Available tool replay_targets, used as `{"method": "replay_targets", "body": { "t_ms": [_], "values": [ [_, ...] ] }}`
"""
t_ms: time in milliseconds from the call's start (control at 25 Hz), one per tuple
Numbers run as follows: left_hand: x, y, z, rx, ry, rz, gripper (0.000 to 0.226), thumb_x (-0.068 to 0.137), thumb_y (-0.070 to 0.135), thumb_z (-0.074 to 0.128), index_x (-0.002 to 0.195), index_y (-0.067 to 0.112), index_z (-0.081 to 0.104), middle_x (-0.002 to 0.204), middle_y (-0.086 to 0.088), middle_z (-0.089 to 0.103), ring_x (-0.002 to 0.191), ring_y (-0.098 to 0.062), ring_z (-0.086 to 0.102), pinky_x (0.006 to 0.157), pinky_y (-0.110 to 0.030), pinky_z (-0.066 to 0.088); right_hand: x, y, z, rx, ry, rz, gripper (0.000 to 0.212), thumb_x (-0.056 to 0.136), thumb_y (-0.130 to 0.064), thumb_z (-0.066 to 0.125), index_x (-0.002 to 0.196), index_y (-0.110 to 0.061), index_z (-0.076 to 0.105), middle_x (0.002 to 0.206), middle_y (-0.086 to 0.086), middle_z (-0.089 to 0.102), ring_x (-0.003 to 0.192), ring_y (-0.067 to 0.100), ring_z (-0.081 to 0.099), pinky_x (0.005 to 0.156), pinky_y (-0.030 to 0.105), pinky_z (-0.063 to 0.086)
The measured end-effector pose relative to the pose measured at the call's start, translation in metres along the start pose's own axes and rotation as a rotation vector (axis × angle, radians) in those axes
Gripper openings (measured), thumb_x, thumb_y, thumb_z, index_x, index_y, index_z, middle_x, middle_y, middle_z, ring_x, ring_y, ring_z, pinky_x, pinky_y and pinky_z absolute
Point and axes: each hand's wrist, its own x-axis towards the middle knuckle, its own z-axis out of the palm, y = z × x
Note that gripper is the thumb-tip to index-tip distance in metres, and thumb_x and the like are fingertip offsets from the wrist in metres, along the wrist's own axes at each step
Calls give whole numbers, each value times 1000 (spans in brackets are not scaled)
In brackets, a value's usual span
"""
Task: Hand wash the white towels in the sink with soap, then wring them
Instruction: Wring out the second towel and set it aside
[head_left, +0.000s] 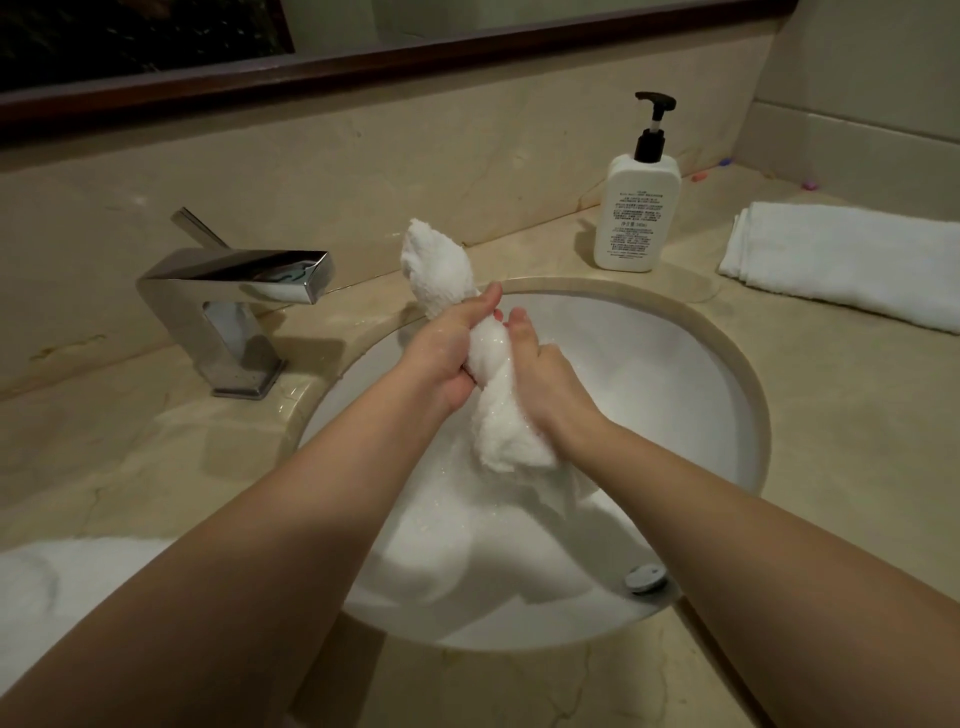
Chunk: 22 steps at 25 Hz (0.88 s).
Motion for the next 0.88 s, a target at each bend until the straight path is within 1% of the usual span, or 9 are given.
{"method": "replay_targets", "body": {
  "t_ms": [120,240,400,520,600,680,760,840,880],
  "values": [
    [3,-6,1,6,67,-11,19,94,22,72,83,11,63,75,-1,61,65,-15,65,70,-33,59,-3,0,1,-81,43,-18,74,101,-63,21,115,-10,69,100,12,72,92,24,69,88,36,53],
    [5,-10,2,60,104,75,21,91,25,77,101,10,68,87,-5,73,84,-20,73,91,-41,60,-2,5,-4,-7,-12,18,75,98,-70,29,111,-9,71,95,9,75,89,21,72,89,34,54],
    [3,-1,-1,135,57,78,34,88,39,77,107,12,66,86,1,73,94,-19,71,102,-42,54,-1,7,-16,230,-268,74,73,79,-76,61,124,-18,68,107,5,76,99,19,74,93,34,54],
    [2,7,-12,120,-140,103,39,83,31,80,112,10,65,89,-1,72,98,-20,68,110,-42,47,-4,5,-21,305,-298,77,52,84,-49,71,114,-7,70,90,10,74,81,23,72,76,35,54],
    [0,10,-20,27,-307,129,39,73,16,76,111,10,65,104,-8,69,100,-22,65,110,-45,43,-8,2,-26,442,-289,118,37,85,-38,69,99,-4,70,75,10,66,65,21,65,67,34,49],
    [0,12,-26,-68,-474,135,64,63,15,83,124,11,63,133,-14,63,120,-26,60,112,-50,39,-10,-1,-31,621,-375,217,29,85,-34,66,88,-5,67,68,9,61,57,18,60,61,30,47],
    [3,11,-28,-88,-558,152,84,55,32,96,129,13,62,146,-15,56,135,-27,51,116,-50,37,-12,-5,-32,719,-477,300,31,76,-34,70,83,-4,66,70,10,59,56,18,59,57,27,49],
    [6,8,-26,-111,-557,160,84,51,43,99,121,13,64,138,-16,63,134,-29,55,110,-48,47,-9,-4,-26,765,-506,306,31,75,-33,72,88,-5,70,80,12,60,61,19,61,61,29,51],
    [6,7,-24,-128,-530,157,76,50,43,99,111,13,65,124,-15,70,123,-29,64,103,-47,53,-9,-4,-21,759,-465,283,33,82,-38,70,97,-8,72,84,11,63,66,19,63,65,29,52]
  ]
}}
